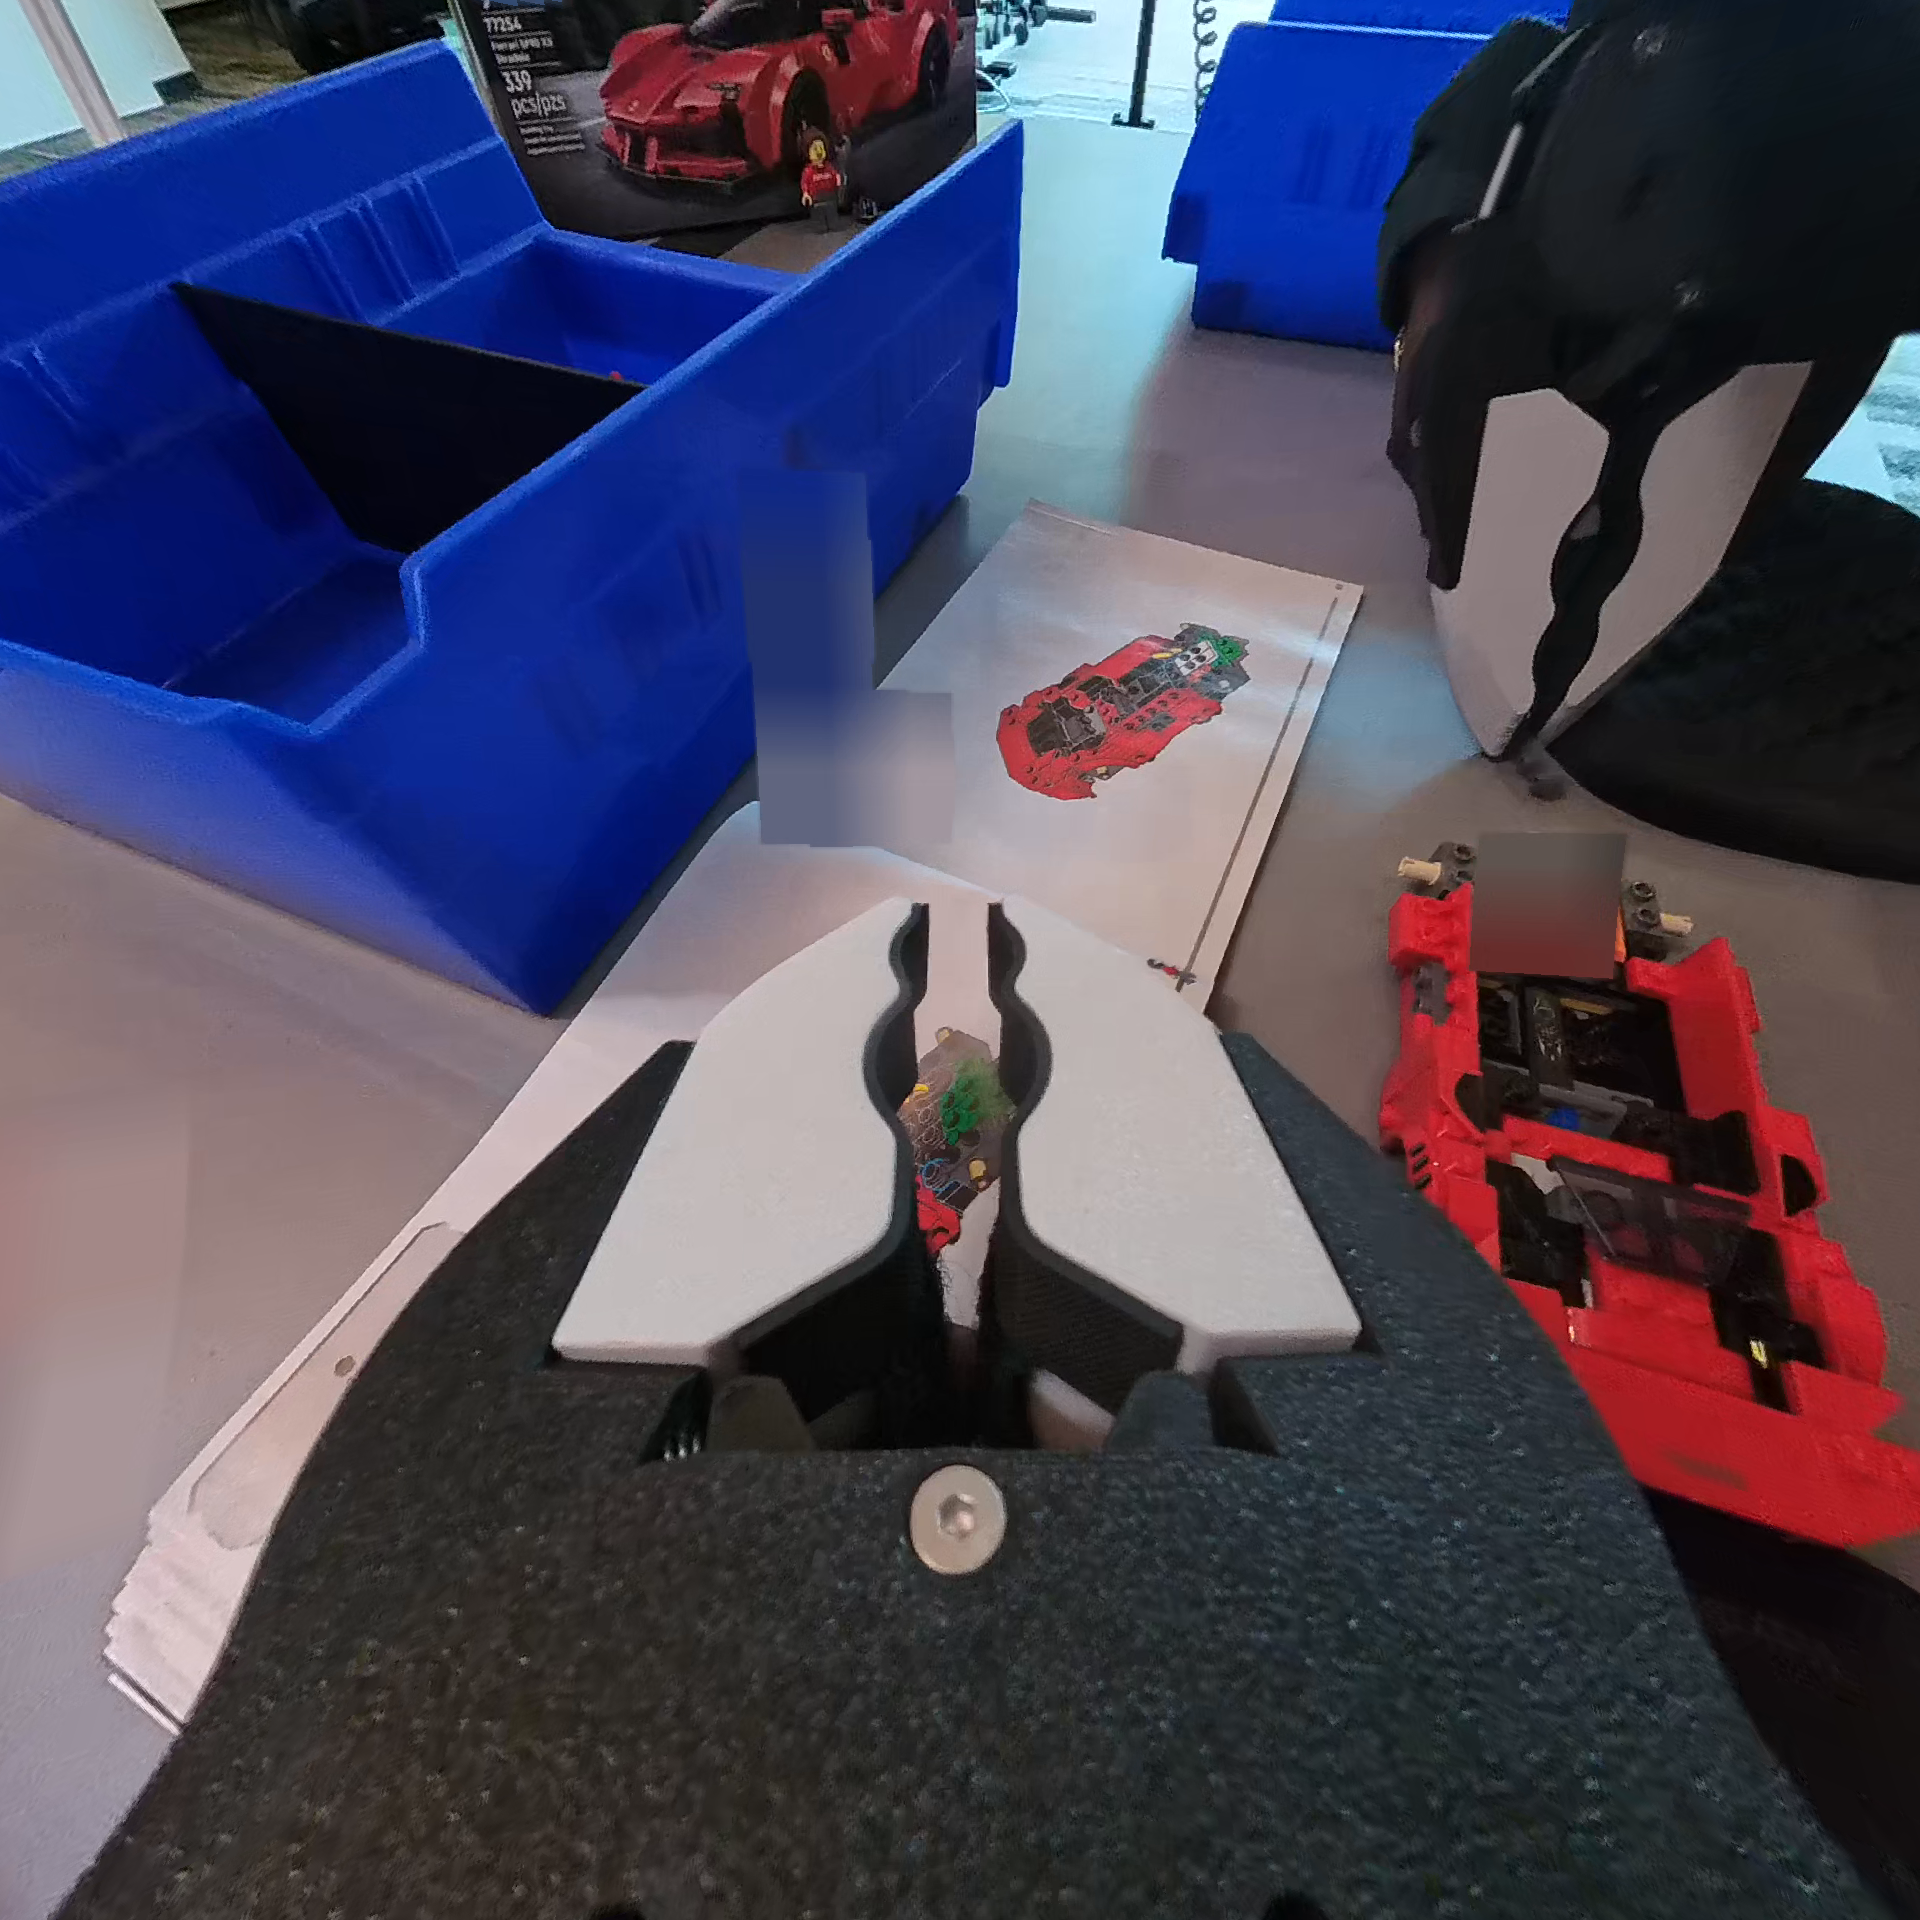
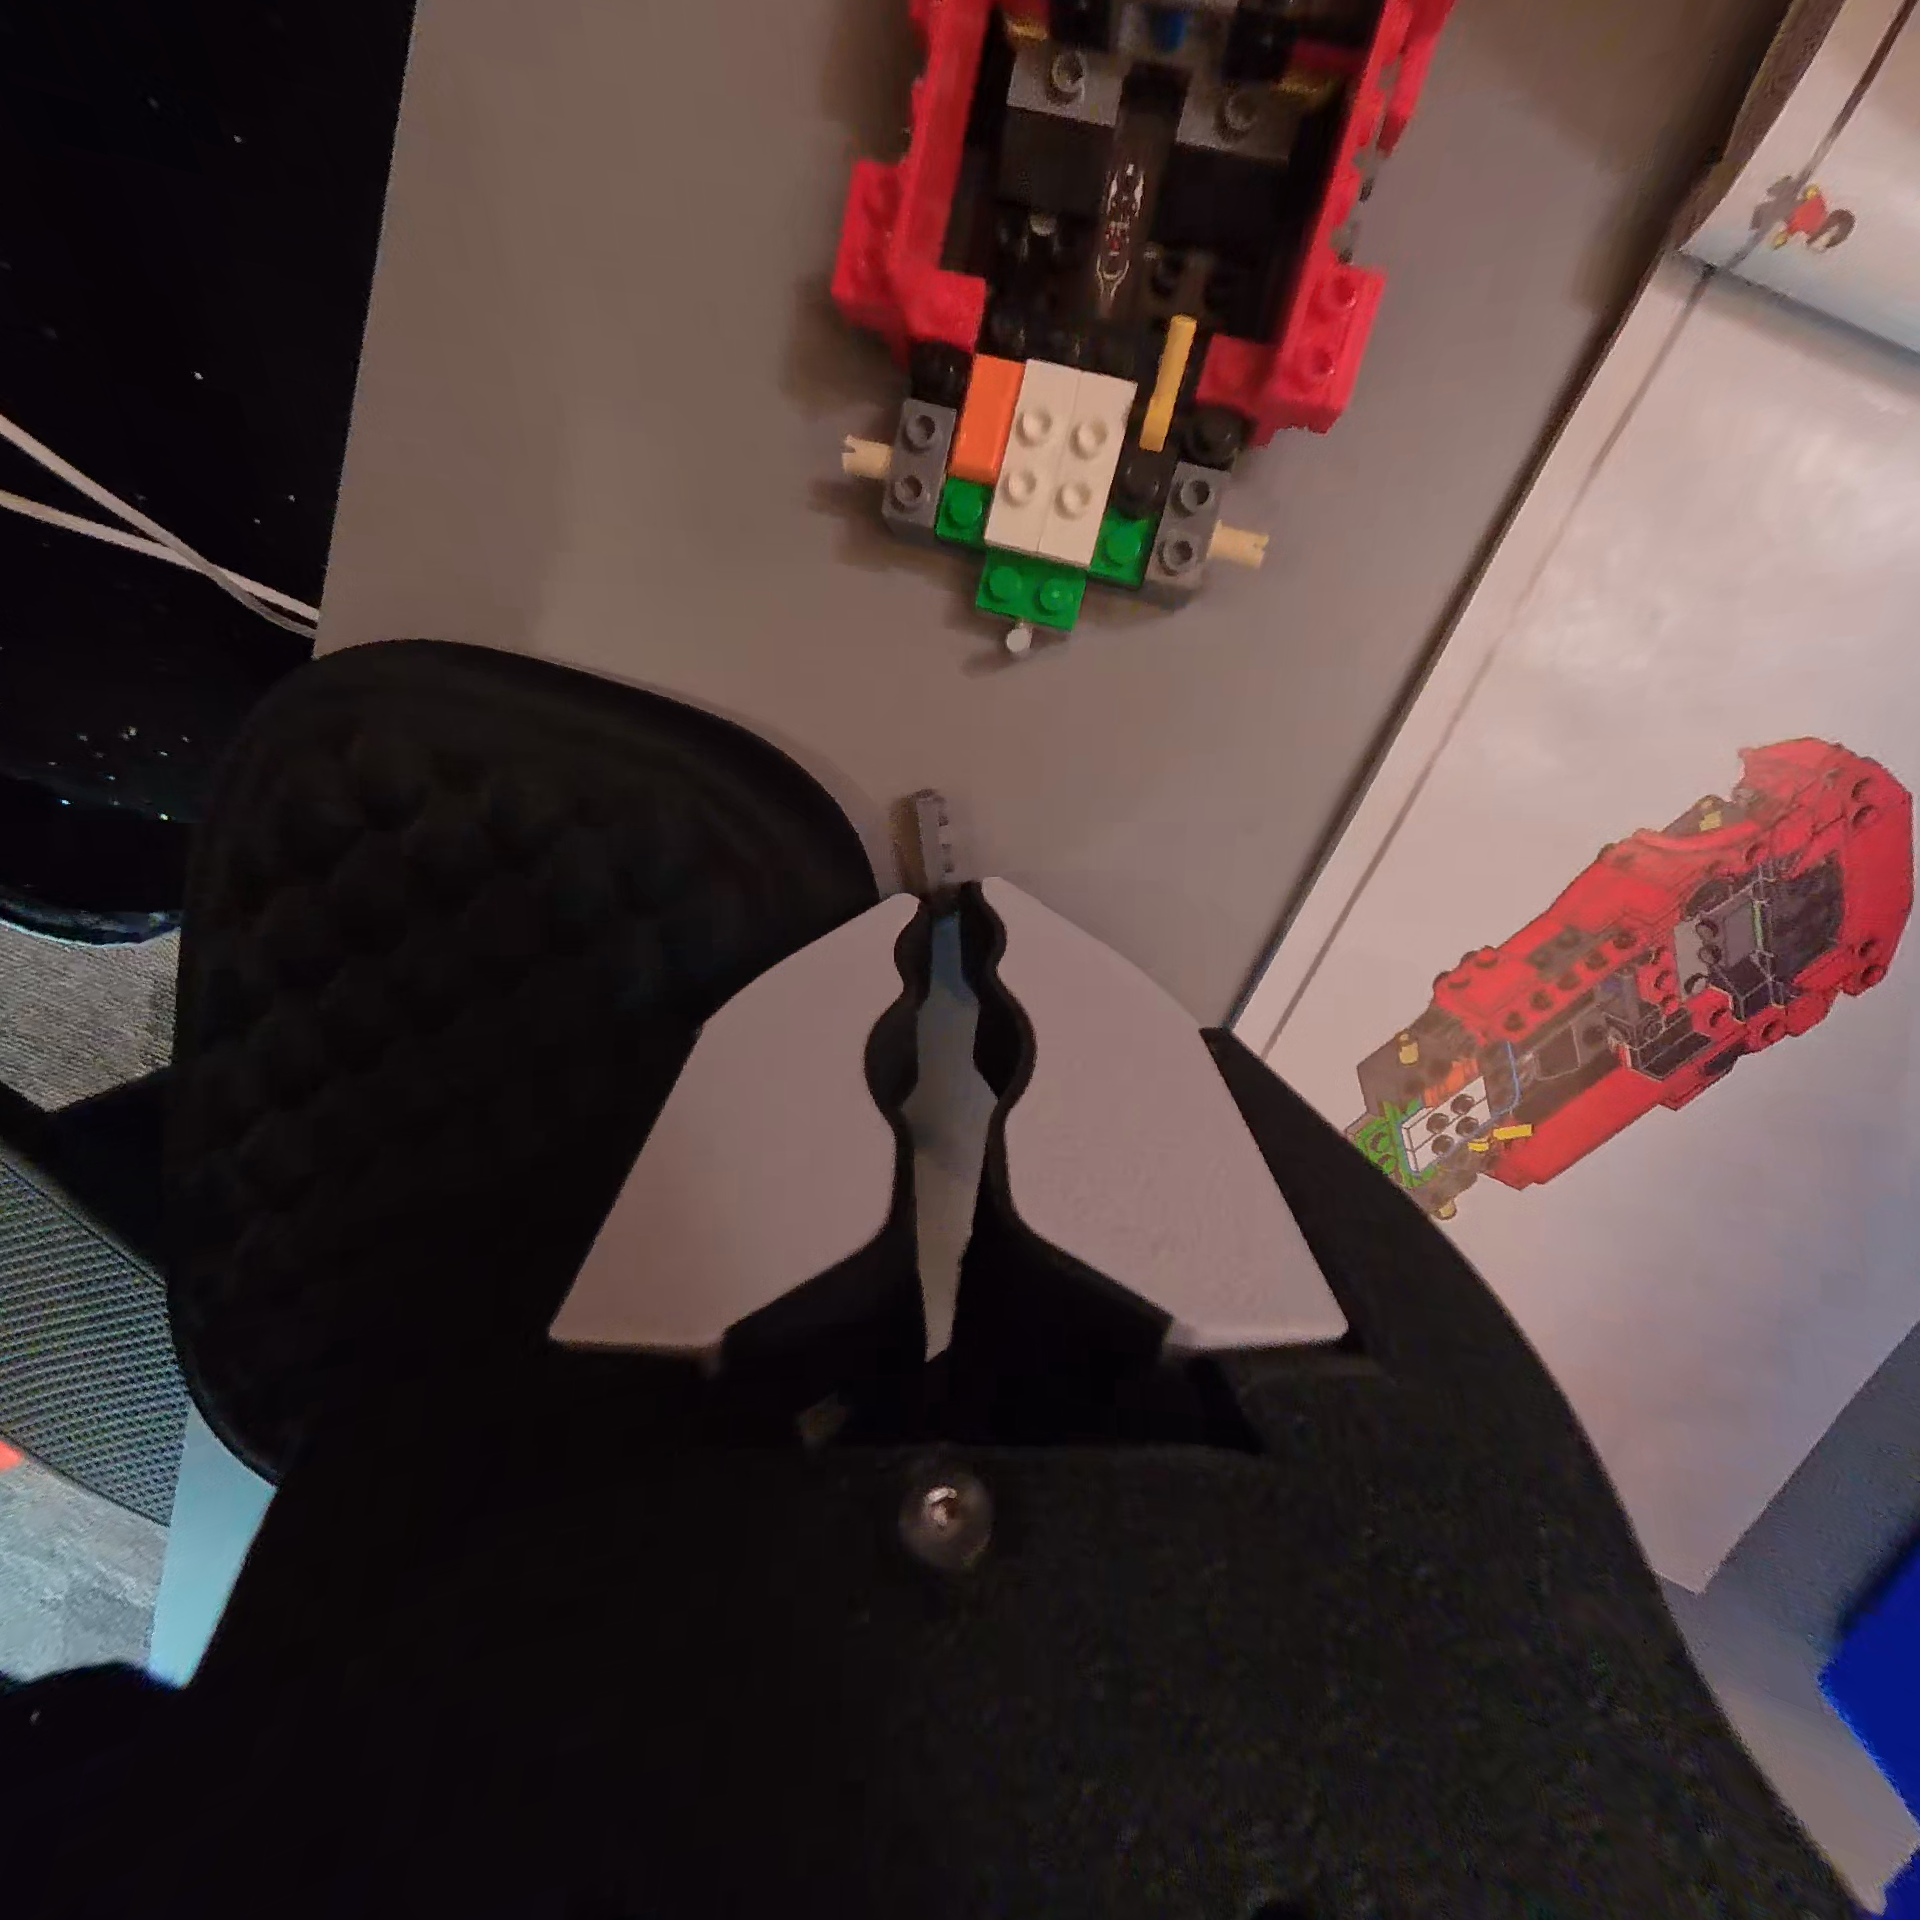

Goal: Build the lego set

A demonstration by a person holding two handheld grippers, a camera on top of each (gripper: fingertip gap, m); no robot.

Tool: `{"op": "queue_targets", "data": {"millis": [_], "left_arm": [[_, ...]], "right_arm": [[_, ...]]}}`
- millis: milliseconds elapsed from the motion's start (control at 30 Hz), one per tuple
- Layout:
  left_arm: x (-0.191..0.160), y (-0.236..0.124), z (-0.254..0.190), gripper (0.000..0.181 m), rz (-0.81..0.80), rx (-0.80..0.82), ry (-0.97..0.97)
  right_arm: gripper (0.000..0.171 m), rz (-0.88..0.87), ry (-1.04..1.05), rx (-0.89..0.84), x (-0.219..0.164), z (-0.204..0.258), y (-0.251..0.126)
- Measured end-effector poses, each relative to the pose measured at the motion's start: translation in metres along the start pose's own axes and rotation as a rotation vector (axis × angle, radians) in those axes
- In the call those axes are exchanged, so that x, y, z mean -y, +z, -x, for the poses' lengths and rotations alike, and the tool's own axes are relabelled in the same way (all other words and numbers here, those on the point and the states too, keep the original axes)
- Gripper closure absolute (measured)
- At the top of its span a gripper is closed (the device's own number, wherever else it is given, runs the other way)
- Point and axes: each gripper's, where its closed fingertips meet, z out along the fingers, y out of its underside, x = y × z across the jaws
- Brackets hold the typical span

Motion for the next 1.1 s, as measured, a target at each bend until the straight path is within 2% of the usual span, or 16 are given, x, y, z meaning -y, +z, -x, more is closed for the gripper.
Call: {"op": "queue_targets", "data": {"millis": [100, 200, 233, 300, 333, 400, 467, 533, 600, 733, 967, 1100], "left_arm": [[0.003, -0.002, -0.002, 0.171, -0.009, -0.001, 0.013], [0.020, -0.010, -0.010, 0.170, -0.072, -0.030, -0.008], [0.031, -0.014, -0.019, 0.170, -0.117, -0.069, -0.042], [0.058, -0.023, -0.046, 0.169, -0.228, -0.187, -0.163], [0.072, -0.026, -0.060, 0.165, -0.284, -0.250, -0.241], [0.094, -0.027, -0.082, 0.161, -0.384, -0.342, -0.421], [0.110, -0.025, -0.100, 0.157, -0.467, -0.443, -0.581], [0.122, -0.025, -0.115, 0.156, -0.520, -0.546, -0.662], [0.128, -0.024, -0.123, 0.155, -0.545, -0.572, -0.658], [0.136, -0.034, -0.131, 0.158, -0.609, -0.528, -0.537], [0.120, -0.026, -0.123, 0.162, -0.507, -0.140, -0.014], [0.116, -0.021, -0.126, 0.165, -0.466, -0.096, 0.127]], "right_arm": [[0.167, -0.072, 0.045, -0.029, 0.003, -0.003, 0.000], [0.166, -0.168, 0.076, -0.230, 0.007, -0.020, -0.015], [0.166, -0.222, 0.078, -0.367, 0.013, -0.031, -0.029], [0.166, -0.318, -0.016, -0.745, 0.034, -0.050, -0.072], [0.166, -0.318, -0.110, -0.972, 0.046, -0.053, -0.098], [0.166, -0.210, -0.340, -1.369, 0.068, -0.047, -0.138], [0.166, -0.075, -0.497, -1.602, 0.086, -0.038, -0.155], [0.166, -0.008, -0.614, -1.729, 0.102, -0.028, -0.162], [0.167, 0.045, -0.680, -1.791, 0.113, -0.021, -0.166], [0.167, 0.051, -0.714, -1.760, 0.122, -0.014, -0.161], [0.166, -0.038, -0.588, -1.622, 0.119, -0.013, -0.155], [0.167, -0.063, -0.554, -1.561, 0.118, -0.015, -0.149]]}}
